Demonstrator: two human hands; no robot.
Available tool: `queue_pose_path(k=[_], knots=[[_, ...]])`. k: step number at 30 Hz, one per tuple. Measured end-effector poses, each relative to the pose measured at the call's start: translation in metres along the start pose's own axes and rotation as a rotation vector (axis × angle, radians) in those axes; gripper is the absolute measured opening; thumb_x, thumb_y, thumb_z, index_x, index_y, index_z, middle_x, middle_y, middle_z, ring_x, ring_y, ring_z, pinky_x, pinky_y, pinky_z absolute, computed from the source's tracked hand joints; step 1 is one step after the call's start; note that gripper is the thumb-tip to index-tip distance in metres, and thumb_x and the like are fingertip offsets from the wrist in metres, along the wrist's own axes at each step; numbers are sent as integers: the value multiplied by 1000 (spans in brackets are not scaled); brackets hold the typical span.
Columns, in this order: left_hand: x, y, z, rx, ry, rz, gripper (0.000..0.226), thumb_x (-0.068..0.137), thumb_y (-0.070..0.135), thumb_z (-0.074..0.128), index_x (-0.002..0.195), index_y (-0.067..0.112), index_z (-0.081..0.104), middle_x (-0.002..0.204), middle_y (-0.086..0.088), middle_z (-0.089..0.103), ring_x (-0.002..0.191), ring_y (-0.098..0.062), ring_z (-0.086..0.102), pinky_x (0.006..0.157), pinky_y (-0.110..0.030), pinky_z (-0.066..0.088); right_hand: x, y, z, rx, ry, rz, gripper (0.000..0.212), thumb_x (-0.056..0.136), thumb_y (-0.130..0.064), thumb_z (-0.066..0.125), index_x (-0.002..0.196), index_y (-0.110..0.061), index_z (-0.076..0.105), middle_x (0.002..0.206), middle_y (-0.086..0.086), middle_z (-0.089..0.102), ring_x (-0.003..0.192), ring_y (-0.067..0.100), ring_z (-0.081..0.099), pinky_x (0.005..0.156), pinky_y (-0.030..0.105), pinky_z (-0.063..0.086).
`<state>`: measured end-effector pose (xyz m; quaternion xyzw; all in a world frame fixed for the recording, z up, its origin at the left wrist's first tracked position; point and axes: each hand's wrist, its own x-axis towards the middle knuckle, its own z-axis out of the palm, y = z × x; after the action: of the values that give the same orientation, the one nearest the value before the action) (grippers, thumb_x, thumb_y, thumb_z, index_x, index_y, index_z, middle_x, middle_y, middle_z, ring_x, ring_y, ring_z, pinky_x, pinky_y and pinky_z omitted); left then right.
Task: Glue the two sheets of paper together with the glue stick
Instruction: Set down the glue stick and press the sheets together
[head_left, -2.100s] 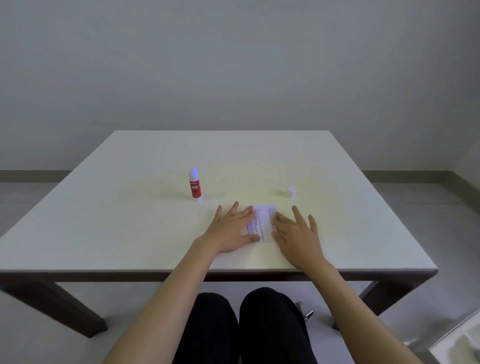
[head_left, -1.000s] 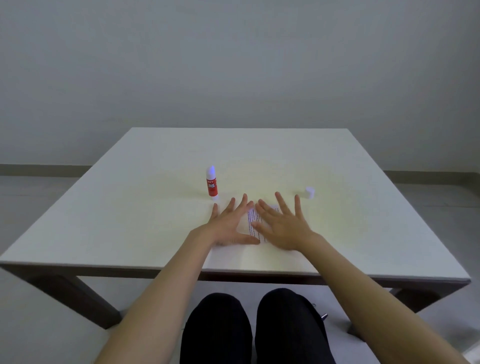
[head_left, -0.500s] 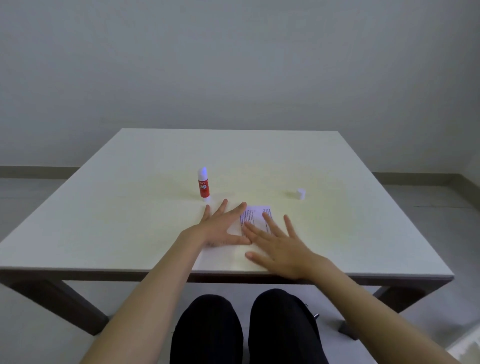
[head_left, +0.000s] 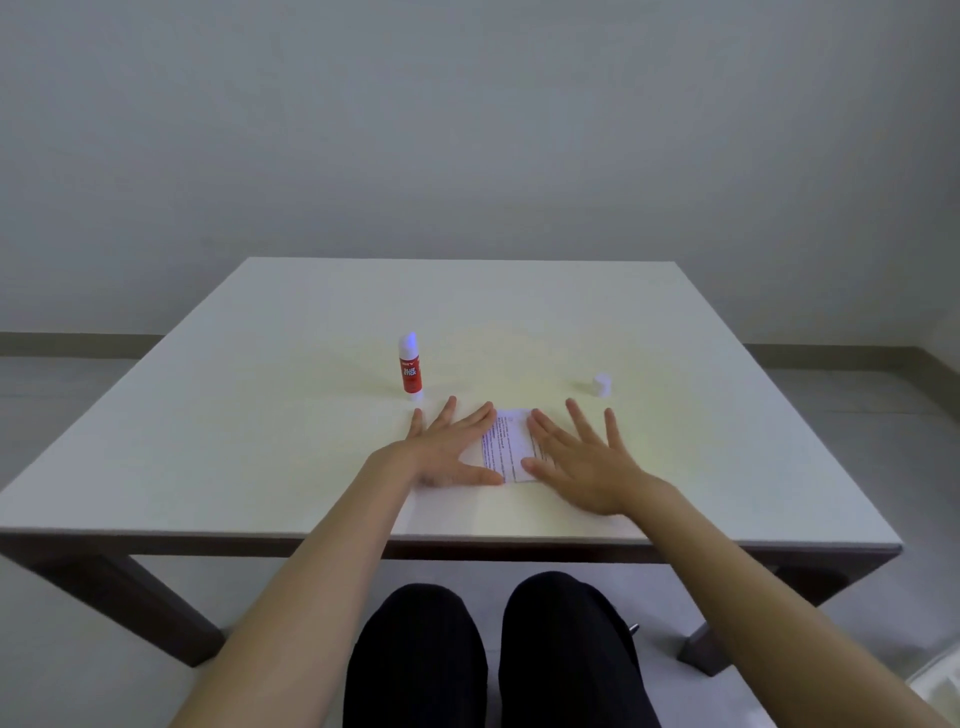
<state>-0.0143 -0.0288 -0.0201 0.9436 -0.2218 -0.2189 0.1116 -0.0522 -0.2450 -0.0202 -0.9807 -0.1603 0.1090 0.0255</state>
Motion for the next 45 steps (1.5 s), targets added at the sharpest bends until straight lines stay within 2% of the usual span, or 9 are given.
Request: queue_pose_path(k=[5,11,16,21,25,31,38,42,45], knots=[[1,-1,1,6,-3,4,97,81,69,45,148,31,-14,157,19,-19,143,-21,-27,113,-55,-18,-33,-24,31,26,63,-217,81,78,-76,-4,148,-35,-11,154,-23,-17,139,13,-33,109,47,-27],[0,2,-3,4,-12,-8,97,81,67,47,149,30,-13,157,20,-18,144,-21,-25,113,-56,-17,-11,-15,10,50,54,88,69,91,-62,6,149,-29,-8,158,-16,-14,143,22,-27,111,54,-21],[-1,2,-6,-10,-17,0,97,80,65,50,149,32,-10,157,21,-15,145,-20,-24,113,-56,-16,-6,-38,29,49,33,-147,82,78,-75,-4,148,-33,-11,155,-21,-19,141,18,-30,105,49,-28],[-2,1,-5,-42,-13,6,98,80,65,52,149,31,-11,157,19,-16,144,-19,-26,113,-55,-19,14,-6,1,-4,37,103,69,91,-63,7,150,-29,-7,158,-16,-12,144,25,-24,111,55,-21],[-3,0,-2,-97,12,18,97,80,61,55,149,32,-8,158,20,-11,144,-17,-25,113,-53,-19,5,-37,23,8,29,-231,81,78,-76,-3,148,-35,-11,154,-22,-18,142,20,-29,105,48,-31],[-4,-1,-1,-84,21,18,98,80,63,54,149,32,-9,158,19,-13,143,-16,-27,113,-54,-20,23,-9,-1,-35,23,15,68,91,-63,7,149,-30,-9,158,-16,-12,143,23,-24,112,54,-20],[-2,-8,8,-123,83,34,93,81,61,53,149,33,-4,158,20,-8,143,-13,-25,113,-50,-21,8,-28,22,25,65,-118,72,89,-67,10,147,-34,-15,157,-17,-18,143,21,-25,110,55,-22],[-8,-6,10,-422,304,48,67,85,46,59,145,30,33,155,15,26,146,-7,10,119,-42,-4,6,-29,18,34,56,-108,70,91,-64,14,147,-33,-16,157,-15,-18,143,21,-27,110,56,-22],[-15,-9,13,-798,867,-111,10,81,32,69,91,30,72,98,15,72,103,-7,65,91,-19,45,4,-30,18,122,119,-98,70,91,-64,15,146,-36,-16,157,-16,-19,142,20,-28,109,53,-24]])
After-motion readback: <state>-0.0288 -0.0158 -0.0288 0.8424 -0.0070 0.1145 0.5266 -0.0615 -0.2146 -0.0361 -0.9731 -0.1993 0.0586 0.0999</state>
